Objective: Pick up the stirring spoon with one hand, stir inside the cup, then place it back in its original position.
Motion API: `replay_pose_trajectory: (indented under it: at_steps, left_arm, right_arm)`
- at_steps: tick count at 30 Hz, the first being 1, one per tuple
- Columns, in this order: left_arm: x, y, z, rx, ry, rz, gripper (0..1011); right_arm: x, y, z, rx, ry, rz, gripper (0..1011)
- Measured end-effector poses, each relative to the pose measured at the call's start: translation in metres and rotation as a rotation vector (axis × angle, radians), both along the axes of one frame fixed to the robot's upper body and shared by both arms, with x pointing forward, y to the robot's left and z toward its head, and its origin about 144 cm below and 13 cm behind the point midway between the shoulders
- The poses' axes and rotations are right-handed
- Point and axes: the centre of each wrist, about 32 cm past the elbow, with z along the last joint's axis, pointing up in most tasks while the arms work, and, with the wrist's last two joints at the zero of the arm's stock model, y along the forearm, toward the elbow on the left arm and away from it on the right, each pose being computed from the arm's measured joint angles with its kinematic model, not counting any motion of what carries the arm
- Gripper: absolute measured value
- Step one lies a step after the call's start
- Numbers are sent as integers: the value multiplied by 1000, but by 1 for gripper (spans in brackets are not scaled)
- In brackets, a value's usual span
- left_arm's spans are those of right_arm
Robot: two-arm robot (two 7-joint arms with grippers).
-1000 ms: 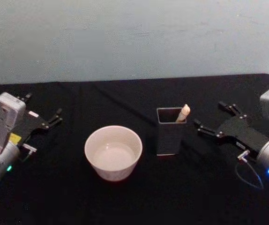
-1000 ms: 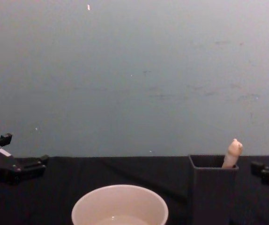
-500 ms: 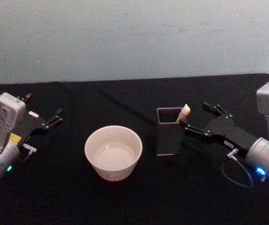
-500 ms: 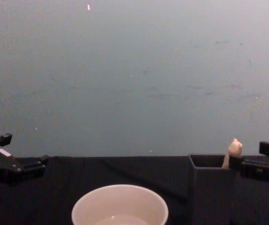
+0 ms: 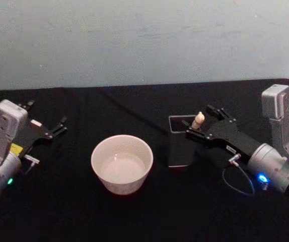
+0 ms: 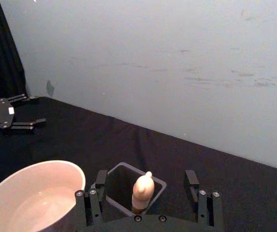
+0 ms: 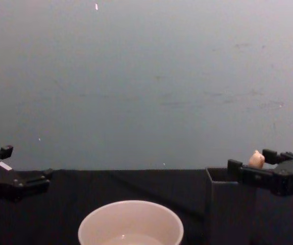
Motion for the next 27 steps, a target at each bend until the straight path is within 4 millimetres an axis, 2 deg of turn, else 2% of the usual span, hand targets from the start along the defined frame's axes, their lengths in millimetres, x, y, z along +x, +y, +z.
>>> replay_pose_trajectory:
  at_steps: [18, 24, 27]
  left_arm:
    - [0, 0, 0, 0, 0, 0, 1001]
    - [0, 0, 0, 0, 0, 0, 1001]
    - [0, 0, 0, 0, 0, 0, 1001]
  right_arm:
    - [4, 4, -2, 6, 6, -2, 1000]
    - [3, 4, -2, 6, 6, -1, 882]
    - [3, 4, -2, 6, 6, -1, 769]
